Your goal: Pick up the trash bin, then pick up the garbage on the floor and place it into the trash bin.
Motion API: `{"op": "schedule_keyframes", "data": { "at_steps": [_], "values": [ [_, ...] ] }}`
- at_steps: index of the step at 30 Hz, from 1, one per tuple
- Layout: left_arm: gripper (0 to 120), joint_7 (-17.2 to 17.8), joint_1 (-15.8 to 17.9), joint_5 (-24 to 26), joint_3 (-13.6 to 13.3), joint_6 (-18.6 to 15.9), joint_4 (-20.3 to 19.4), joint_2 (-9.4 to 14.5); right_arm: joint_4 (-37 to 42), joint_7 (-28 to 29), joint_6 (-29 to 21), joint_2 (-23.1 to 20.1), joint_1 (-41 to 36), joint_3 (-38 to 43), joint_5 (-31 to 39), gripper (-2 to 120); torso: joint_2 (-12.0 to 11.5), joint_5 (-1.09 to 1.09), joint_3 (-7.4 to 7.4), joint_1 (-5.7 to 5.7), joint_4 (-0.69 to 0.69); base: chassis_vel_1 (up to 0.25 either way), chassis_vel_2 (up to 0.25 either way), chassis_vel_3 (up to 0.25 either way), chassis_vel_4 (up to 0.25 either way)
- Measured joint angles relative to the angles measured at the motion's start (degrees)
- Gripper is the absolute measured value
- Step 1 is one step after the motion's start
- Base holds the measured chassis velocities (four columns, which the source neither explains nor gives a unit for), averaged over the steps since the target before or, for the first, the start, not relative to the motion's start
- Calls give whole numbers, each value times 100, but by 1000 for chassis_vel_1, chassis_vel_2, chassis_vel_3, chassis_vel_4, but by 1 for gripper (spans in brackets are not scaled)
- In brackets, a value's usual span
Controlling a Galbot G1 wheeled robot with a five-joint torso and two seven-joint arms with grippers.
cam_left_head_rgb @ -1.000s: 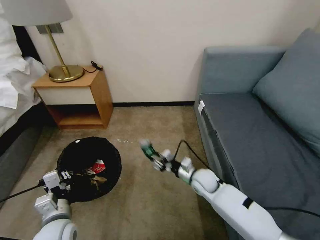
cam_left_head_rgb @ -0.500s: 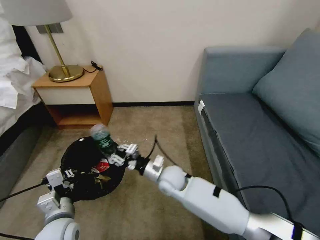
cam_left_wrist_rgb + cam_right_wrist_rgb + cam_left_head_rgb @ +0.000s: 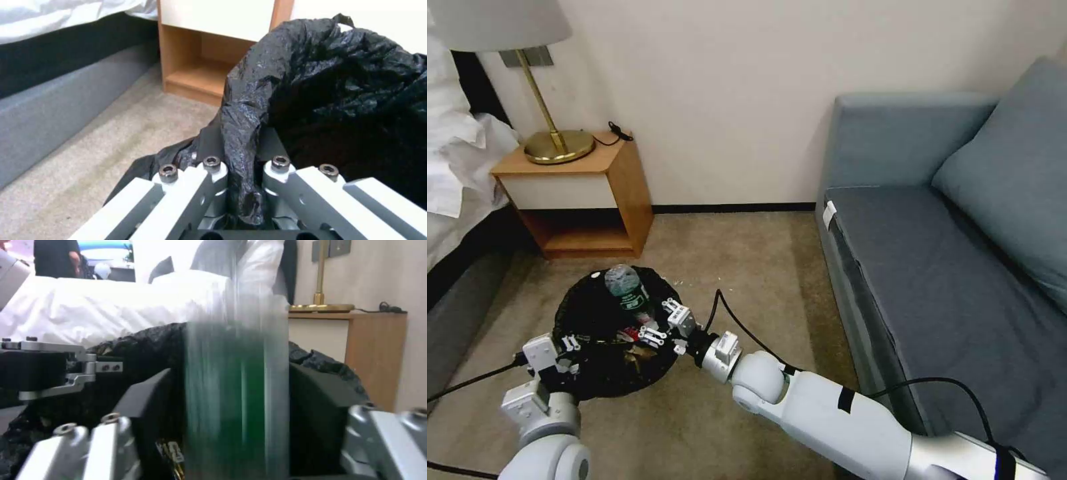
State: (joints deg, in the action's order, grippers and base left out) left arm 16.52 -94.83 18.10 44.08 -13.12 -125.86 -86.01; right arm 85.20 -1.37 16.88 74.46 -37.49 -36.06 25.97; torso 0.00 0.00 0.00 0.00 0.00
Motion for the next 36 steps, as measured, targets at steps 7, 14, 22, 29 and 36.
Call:
{"op": "schedule_keyframes", "data": {
  "at_steps": [7,14,22,29,36],
  "values": [
    [5,-2,-5,34,22,-3,46,12,44,-130,-2,-34,-16,161,-9,98,0,0,0,0,1,0,0,0,0],
    [5,23,32,514,110,-99,18,63,317,-18,-64,-212,-101,620,-67,100,0,1,0,0,2,0,0,0,0],
    [5,328,200,1538,207,-257,31,71,932,653,-307,-559,-401,1430,-526,100,0,0,0,0,0,0,0,0,0],
    [5,1938,629,4063,409,-51,582,202,2627,802,-276,-794,-2551,4205,-1822,100,0,0,-1,0,0,0,0,0,0],
    [5,2378,703,4597,428,182,1106,341,3296,691,266,-580,-4290,5359,-2346,100,0,0,-1,0,-1,0,0,0,0]
  ]
}}
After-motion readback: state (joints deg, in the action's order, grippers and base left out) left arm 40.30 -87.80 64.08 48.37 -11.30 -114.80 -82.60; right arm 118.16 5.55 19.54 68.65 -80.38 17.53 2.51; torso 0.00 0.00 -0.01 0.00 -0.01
